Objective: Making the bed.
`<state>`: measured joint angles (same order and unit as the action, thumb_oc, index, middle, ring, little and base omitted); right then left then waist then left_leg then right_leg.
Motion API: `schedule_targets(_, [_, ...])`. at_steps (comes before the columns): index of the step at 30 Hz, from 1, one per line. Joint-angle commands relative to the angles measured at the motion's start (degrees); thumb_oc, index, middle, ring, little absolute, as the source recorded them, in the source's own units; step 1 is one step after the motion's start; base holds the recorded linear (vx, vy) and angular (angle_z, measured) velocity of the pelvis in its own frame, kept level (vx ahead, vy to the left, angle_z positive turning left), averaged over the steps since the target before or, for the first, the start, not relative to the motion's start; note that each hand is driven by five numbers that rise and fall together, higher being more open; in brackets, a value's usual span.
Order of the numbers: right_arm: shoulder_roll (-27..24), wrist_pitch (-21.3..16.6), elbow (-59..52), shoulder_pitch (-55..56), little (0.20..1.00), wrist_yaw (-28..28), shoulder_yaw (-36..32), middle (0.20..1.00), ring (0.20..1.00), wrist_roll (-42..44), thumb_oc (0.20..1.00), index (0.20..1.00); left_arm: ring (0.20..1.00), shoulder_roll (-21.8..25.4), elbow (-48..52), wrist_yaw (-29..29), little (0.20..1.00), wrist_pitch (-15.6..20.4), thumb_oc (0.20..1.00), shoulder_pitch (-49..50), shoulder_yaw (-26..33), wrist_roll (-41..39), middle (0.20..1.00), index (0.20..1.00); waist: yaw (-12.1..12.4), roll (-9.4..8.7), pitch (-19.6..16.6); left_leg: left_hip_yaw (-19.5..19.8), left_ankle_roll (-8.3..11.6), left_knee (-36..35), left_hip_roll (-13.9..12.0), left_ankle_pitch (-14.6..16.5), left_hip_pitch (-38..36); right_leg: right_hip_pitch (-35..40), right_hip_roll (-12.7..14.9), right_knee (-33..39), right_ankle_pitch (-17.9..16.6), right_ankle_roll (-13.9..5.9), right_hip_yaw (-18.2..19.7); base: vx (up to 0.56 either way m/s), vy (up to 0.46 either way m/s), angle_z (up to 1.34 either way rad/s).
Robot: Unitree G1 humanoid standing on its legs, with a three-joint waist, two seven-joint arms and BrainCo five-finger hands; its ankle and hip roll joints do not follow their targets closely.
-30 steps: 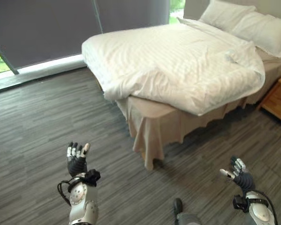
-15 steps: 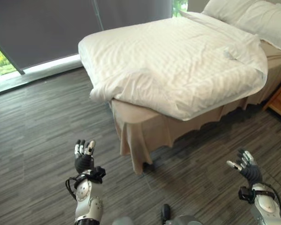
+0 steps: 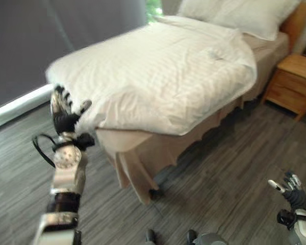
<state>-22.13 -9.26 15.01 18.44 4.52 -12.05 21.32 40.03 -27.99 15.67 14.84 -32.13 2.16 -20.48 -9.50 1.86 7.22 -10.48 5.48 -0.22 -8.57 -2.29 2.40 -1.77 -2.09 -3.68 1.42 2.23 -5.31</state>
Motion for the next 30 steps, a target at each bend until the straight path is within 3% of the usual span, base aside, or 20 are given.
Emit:
schedule_targets(1, [-0.5, -2.0, -0.2, -3.0, 1.0, -1.2, 0.0, 1.0, 1.0, 1.8, 1.0, 1.0, 1.0, 8.0, -6.1, 1.6, 1.0, -1.0, 1.0, -5.5, -2.3, 5.9, 1.0, 1.0, 0.8, -2.93, -1.9, -2.1, -2.06, -1.8, 2.7, -3.3, -1.3, 5.6, 9.6, 4.8, -3.0, -10.72, 9.6, 0.06, 0.145, -0.3])
schedule_targets(2, [-0.8, -2.3, 0.5, -2.9, 1.0, -1.6, 0.1, 1.0, 1.0, 3.1, 1.0, 1.0, 1.0, 12.2, -13.9, 1.9, 1.0, -2.2, 1.0, -12.5, -6.4, 8.3, 1.0, 1.0, -0.3, -2.87, -1.8, -3.5, -2.3, -2.3, 3.0, -2.9, -1.4, 4.4, 9.9, 4.9, -3.6, -11.35, 10.5, 0.05, 0.132, -0.43])
schedule_targets(4, [-1.0, -2.4, 1.1, -3.2, 1.0, -1.8, 0.2, 1.0, 1.0, 3.6, 1.0, 1.0, 1.0, 14.0, -18.9, 1.0, 1.0, -3.0, 1.0, -17.2, -10.2, 9.5, 1.0, 1.0, -0.3, -3.18, -1.7, -4.4, -2.36, -2.3, 2.9, -2.7, -1.1, 3.4, 9.9, 4.8, -4.3, -11.67, 11.1, 0.04, 0.123, -0.43])
schedule_targets(6, [-2.2, -2.9, 4.1, -4.1, 1.0, -2.3, 0.4, 1.0, 1.0, 5.7, 1.0, 1.0, 1.0, 20.2, -29.8, -1.3, 1.0, -4.8, 1.0, -29.7, -20.9, 15.2, 1.0, 1.0, -1.9, -3.44, -0.8, -6.4, -2.43, -1.8, 2.6, -2.4, -0.3, 1.2, 10.0, 4.5, -5.4, -12.45, 12.1, 0.01, 0.107, -0.35])
schedule_targets(7, [-1.9, -2.9, 4.1, -4.2, 1.0, -2.3, 0.4, 1.0, 1.0, 5.7, 1.0, 1.0, 1.0, 20.2, -30.2, -1.3, 1.0, -4.7, 1.0, -30.5, -21.6, 15.1, 1.0, 1.0, -1.7, -3.62, -0.8, -6.5, -2.41, -1.8, 2.4, -2.6, 0.0, 0.9, 9.9, 4.5, -5.7, -12.39, 12.2, -0.03, 0.105, -0.27])
schedule_targets(8, [-2.8, -3.1, 7.6, -4.4, 1.0, -2.5, 0.6, 1.0, 1.0, 5.9, 1.0, 1.0, 1.0, 22.1, -35.6, -1.6, 1.0, -5.3, 1.0, -37.2, -26.7, 17.3, 1.0, 1.0, -2.7, -4.23, 0.2, -8.0, -2.64, -1.6, 2.3, -2.0, 0.9, -0.9, 10.0, 4.6, -6.6, -13.03, 12.9, -0.05, 0.087, -0.21])
schedule_targets(11, [-4.2, -2.8, 15.4, -5.5, 1.0, -1.9, 0.0, 1.0, 1.0, 6.3, 1.0, 1.0, 1.0, 23.2, -41.2, -2.9, 1.0, -7.2, 1.0, -45.9, -34.5, 21.5, 1.0, 1.0, -3.9, -5.35, 1.0, -9.8, -2.61, -1.5, 1.8, -2.0, 3.0, -3.8, 9.9, 5.5, -9.6, -13.71, 13.7, -0.04, 0.079, -0.24])
schedule_targets(12, [-4.0, -2.8, 15.6, -5.6, 1.0, -1.9, 0.0, 1.0, 1.0, 6.3, 1.0, 1.0, 1.0, 23.2, -41.4, -2.9, 1.0, -7.2, 1.0, -46.5, -35.0, 21.4, 1.0, 1.0, -3.8, -5.49, 1.0, -9.8, -2.61, -1.5, 1.7, -2.0, 3.2, -3.9, 9.9, 5.6, -9.7, -13.71, 13.7, -0.02, 0.078, -0.25])
schedule_targets(14, [-5.0, -2.4, 22.5, -6.9, 1.0, -1.0, -2.2, 1.0, 1.0, 8.2, 1.0, 1.0, 1.0, 24.7, -43.8, -6.9, 1.0, -7.7, 1.0, -52.3, -42.7, 24.8, 1.0, 1.0, -4.9, -5.82, 2.4, -10.3, -2.59, -1.1, 1.7, -2.0, 6.1, -6.5, 10.0, 6.7, -12.1, -14.06, 14.0, -0.05, 0.112, -0.11])
schedule_targets(17, [-5.5, -2.0, 29.1, -9.4, 1.0, -0.9, -1.5, 1.0, 1.0, 8.8, 1.0, 1.0, 1.0, 24.1, -46.3, -7.0, 1.0, -8.2, 1.0, -58.9, -48.6, 26.6, 1.0, 1.0, -5.9, -6.19, 4.4, -10.1, -2.71, -0.3, 2.2, -2.2, 10.5, -9.8, 10.6, 7.5, -13.8, -14.23, 13.7, -0.08, 0.09, -0.11])
schedule_targets(22, [-5.7, -1.4, 35.5, -13.5, 1.0, -0.3, 0.4, 1.0, 1.0, 11.1, 1.0, 1.0, 1.0, 21.3, -49.2, -6.8, 1.0, -9.5, 1.0, -64.7, -53.3, 28.4, 1.0, 1.0, -7.2, -5.73, 8.3, -8.3, -2.91, -0.8, 3.7, -3.6, 17.7, -15.3, 11.9, 8.0, -15.0, -14.59, 11.6, -0.11, 0.108, 0.07])
schedule_targets(26, [-4.8, -2.6, 32.8, -16.6, 1.0, 0.4, 3.1, 1.0, 1.0, 14.1, 1.0, 1.0, 1.0, 21.5, -51.4, -4.2, 1.0, -10.8, 1.0, -66.5, -54.3, 29.2, 1.0, 1.0, -8.3, -6.23, 10.5, -7.6, -2.78, -1.8, 4.0, -4.9, 24.0, -20.6, 12.2, 8.4, -16.7, -14.91, 10.5, -0.08, 0.027, 0.23])
schedule_targets(28, [-4.1, -2.8, 31.9, -16.8, 1.0, 0.7, 3.9, 1.0, 1.0, 14.5, 1.0, 1.0, 1.0, 22.2, -51.9, -3.9, 1.0, -10.9, 1.0, -66.1, -54.1, 29.0, 1.0, 1.0, -8.5, -6.25, 10.3, -6.9, -2.41, -2.0, 3.9, -3.3, 24.9, -21.4, 12.0, 8.6, -16.1, -15.27, 10.3, 0.05, 0.007, 0.02])
schedule_targets(30, [-2.8, -3.0, 27.5, -17.5, 1.0, 1.3, 6.5, 1.0, 1.0, 13.2, 1.0, 1.0, 1.0, 23.2, -53.9, -4.2, 1.0, -11.8, 1.0, -63.1, -51.5, 28.6, 1.0, 1.0, -8.5, -7.91, 11.2, -7.5, -2.41, -1.5, 3.2, -3.5, 28.4, -24.2, 11.2, 8.7, -17.4, -15.55, 10.1, -0.05, -0.045, -0.04])
